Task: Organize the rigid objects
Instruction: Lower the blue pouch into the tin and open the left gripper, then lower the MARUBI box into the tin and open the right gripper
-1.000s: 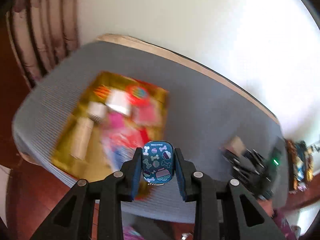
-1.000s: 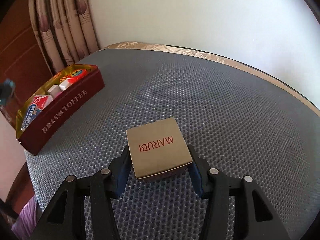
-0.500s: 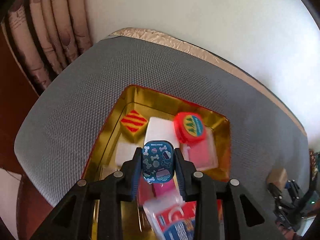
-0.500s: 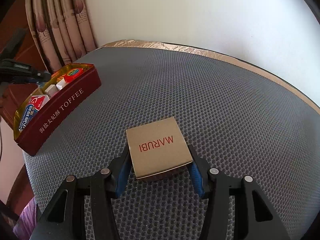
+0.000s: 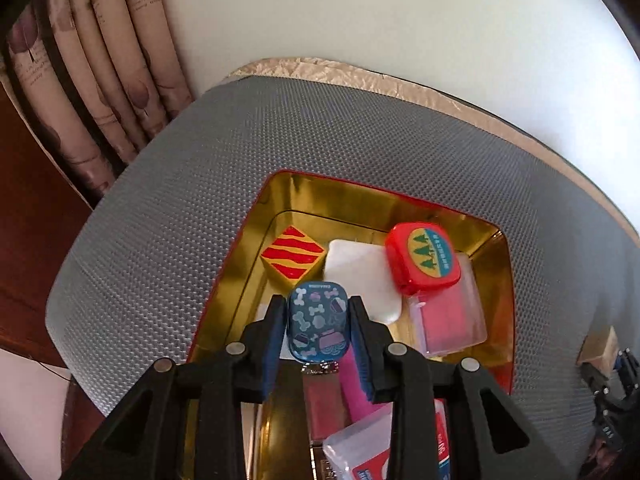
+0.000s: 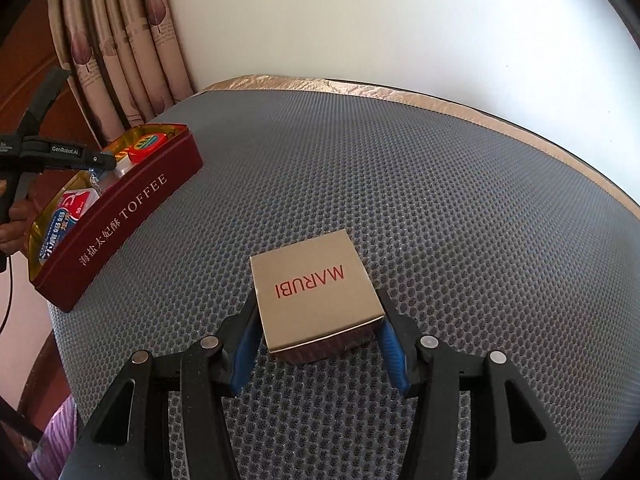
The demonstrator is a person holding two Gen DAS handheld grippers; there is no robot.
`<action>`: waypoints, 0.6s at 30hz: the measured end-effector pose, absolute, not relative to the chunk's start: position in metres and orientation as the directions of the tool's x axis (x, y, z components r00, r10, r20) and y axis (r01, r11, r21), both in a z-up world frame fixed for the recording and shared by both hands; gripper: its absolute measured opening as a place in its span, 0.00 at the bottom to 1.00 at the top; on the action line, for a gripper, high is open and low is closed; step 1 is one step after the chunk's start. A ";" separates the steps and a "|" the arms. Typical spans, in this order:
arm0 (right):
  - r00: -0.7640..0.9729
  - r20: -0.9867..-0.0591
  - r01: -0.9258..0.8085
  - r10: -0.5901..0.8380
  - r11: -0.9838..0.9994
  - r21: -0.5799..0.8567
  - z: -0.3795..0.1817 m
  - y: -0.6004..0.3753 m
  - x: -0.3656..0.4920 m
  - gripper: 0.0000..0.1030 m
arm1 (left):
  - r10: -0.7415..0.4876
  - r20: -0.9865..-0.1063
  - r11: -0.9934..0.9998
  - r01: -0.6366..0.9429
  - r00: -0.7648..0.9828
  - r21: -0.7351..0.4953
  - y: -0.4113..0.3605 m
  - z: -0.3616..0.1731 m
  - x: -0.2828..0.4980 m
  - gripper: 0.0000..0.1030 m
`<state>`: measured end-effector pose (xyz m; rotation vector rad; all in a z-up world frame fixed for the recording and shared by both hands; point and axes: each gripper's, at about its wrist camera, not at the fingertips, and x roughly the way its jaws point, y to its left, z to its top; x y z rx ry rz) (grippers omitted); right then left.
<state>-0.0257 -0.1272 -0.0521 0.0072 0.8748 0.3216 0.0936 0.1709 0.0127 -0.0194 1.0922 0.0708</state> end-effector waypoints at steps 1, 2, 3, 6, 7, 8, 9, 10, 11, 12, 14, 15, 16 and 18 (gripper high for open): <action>0.596 -0.753 -0.274 0.279 0.952 0.137 -0.052 -0.126 -0.025 0.48 | 0.060 -0.885 0.997 -0.068 0.462 0.032 0.170 0.014 0.092 0.31; 0.595 -0.754 -0.273 0.279 0.952 0.136 -0.053 -0.126 -0.025 0.48 | 0.073 -0.881 0.996 -0.072 0.467 0.044 0.168 0.016 0.089 0.31; 0.593 -0.756 -0.273 0.278 0.952 0.136 -0.053 -0.125 -0.025 0.48 | 0.092 -0.875 0.995 -0.082 0.475 0.060 0.167 0.019 0.085 0.32; 0.594 -0.756 -0.272 0.273 0.953 0.130 -0.053 -0.124 -0.026 0.48 | 0.121 -0.858 0.992 -0.094 0.500 0.085 0.162 0.028 0.072 0.34; 0.595 -0.757 -0.272 0.269 0.954 0.125 -0.053 -0.123 -0.026 0.48 | 0.140 -0.847 0.990 -0.102 0.513 0.102 0.160 0.033 0.066 0.36; 0.597 -0.757 -0.272 0.264 0.955 0.118 -0.053 -0.122 -0.027 0.48 | 0.152 -0.841 0.988 -0.107 0.519 0.113 0.160 0.036 0.063 0.37; 0.597 -0.757 -0.272 0.264 0.955 0.118 -0.053 -0.122 -0.027 0.48 | 0.165 -0.833 0.986 -0.111 0.527 0.125 0.158 0.040 0.057 0.38; 0.597 -0.758 -0.271 0.262 0.955 0.117 -0.053 -0.123 -0.027 0.48 | 0.170 -0.828 0.985 -0.113 0.535 0.129 0.155 0.045 0.050 0.39; 0.596 -0.759 -0.271 0.262 0.955 0.117 -0.053 -0.122 -0.027 0.48 | 0.172 -0.821 0.985 -0.115 0.544 0.130 0.152 0.049 0.042 0.39; 0.597 -0.758 -0.271 0.263 0.955 0.117 -0.053 -0.122 -0.027 0.48 | 0.177 -0.813 0.984 -0.122 0.555 0.131 0.150 0.054 0.032 0.41; 0.596 -0.759 -0.272 0.262 0.955 0.116 -0.053 -0.122 -0.027 0.48 | 0.171 -0.812 0.985 -0.122 0.558 0.123 0.148 0.059 0.021 0.43; 0.597 -0.759 -0.274 0.261 0.955 0.113 -0.053 -0.121 -0.027 0.48 | 0.166 -0.814 0.985 -0.124 0.557 0.117 0.146 0.062 0.013 0.44; 0.597 -0.759 -0.276 0.260 0.955 0.110 -0.053 -0.121 -0.028 0.48 | 0.164 -0.814 0.986 -0.125 0.558 0.113 0.148 0.063 0.007 0.44; 0.598 -0.760 -0.280 0.255 0.955 0.100 -0.053 -0.118 -0.029 0.48 | 0.153 -0.811 0.988 -0.120 0.565 0.102 0.144 0.068 -0.006 0.44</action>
